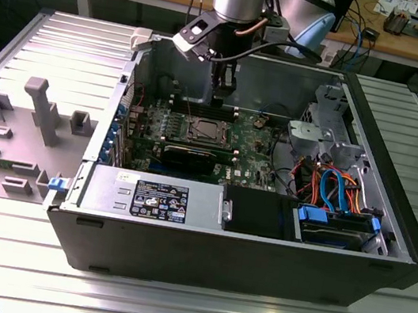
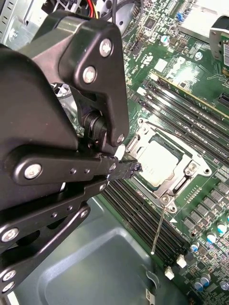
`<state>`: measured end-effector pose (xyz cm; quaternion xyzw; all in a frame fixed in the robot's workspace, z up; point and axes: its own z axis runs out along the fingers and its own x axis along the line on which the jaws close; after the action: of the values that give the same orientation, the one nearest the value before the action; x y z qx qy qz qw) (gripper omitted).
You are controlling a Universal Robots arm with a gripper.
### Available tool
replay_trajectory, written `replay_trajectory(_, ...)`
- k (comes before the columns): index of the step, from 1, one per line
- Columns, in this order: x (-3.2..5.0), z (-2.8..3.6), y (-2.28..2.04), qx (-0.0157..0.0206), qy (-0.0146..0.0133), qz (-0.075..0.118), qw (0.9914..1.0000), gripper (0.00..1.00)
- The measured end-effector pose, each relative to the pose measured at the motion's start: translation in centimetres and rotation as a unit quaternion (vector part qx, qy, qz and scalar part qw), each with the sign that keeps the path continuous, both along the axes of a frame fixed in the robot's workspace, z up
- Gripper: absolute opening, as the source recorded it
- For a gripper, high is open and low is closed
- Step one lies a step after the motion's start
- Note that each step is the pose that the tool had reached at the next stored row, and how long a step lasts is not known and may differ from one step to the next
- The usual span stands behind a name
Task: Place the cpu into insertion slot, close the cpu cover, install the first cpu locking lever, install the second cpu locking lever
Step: 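Install the first cpu locking lever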
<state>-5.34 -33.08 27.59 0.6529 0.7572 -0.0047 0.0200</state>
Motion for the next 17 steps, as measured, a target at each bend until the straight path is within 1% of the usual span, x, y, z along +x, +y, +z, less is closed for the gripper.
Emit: replay_trajectory(17, 0.00, 0.00, -0.01, 0.0000, 0.0000, 0.001, 1.00000, 0.11)
